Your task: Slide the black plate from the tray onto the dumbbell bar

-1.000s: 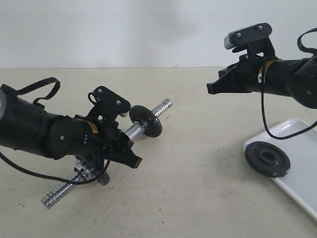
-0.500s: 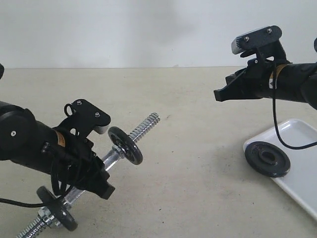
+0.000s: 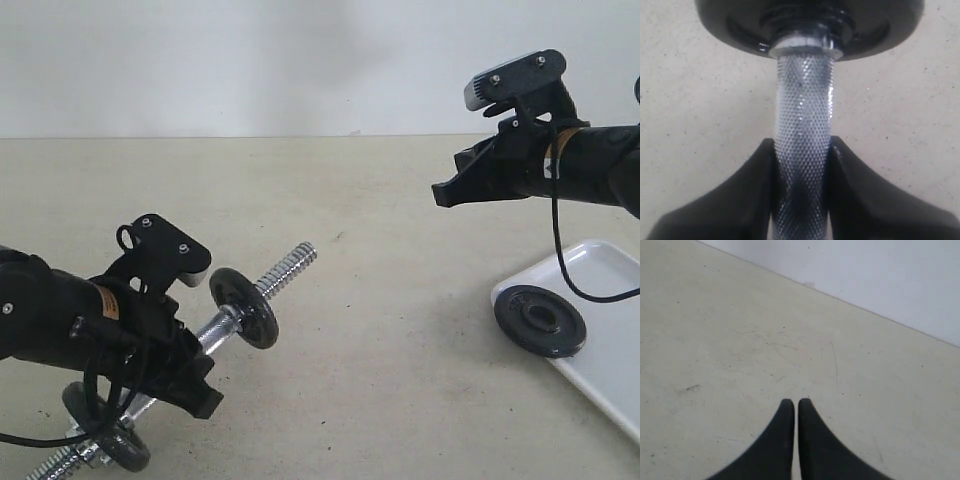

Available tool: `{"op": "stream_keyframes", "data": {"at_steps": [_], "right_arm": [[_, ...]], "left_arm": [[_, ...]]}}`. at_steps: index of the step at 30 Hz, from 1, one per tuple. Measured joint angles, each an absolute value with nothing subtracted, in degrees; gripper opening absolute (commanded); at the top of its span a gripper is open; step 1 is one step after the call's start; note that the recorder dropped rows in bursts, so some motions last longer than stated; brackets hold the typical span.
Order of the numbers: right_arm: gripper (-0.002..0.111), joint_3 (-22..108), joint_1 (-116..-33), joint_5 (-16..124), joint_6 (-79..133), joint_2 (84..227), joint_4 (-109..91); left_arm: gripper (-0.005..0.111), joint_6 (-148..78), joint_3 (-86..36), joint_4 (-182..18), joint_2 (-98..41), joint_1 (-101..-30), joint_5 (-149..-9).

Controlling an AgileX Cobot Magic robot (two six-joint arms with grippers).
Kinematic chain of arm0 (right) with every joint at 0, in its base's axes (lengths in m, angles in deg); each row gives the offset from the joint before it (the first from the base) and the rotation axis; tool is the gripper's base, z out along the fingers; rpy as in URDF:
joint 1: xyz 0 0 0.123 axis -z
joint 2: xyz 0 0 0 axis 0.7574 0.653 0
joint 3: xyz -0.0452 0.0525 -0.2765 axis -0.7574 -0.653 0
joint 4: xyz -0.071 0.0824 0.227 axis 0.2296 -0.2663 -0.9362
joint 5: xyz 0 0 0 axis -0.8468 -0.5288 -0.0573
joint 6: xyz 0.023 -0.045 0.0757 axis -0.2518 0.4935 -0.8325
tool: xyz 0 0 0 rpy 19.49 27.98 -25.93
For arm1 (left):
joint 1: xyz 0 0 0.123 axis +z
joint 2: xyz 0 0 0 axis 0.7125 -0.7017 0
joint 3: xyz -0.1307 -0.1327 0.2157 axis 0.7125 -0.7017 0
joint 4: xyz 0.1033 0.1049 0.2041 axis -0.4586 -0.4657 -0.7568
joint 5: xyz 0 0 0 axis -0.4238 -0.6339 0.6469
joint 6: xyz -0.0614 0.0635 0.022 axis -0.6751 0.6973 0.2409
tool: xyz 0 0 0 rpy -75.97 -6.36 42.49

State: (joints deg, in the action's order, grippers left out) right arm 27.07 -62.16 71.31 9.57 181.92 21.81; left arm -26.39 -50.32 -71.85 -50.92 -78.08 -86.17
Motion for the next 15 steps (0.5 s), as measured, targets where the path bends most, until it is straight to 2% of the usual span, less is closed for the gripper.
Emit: {"op": "stream_keyframes", "data": {"at_steps": [15], "right_arm": [[0.001,27.1,-62.2,70.3,9.7,179.6,22.3]], "left_arm": [[0.004,-27.0,-55.5,-73.6,-50.9,-78.1,-77.6]]}}
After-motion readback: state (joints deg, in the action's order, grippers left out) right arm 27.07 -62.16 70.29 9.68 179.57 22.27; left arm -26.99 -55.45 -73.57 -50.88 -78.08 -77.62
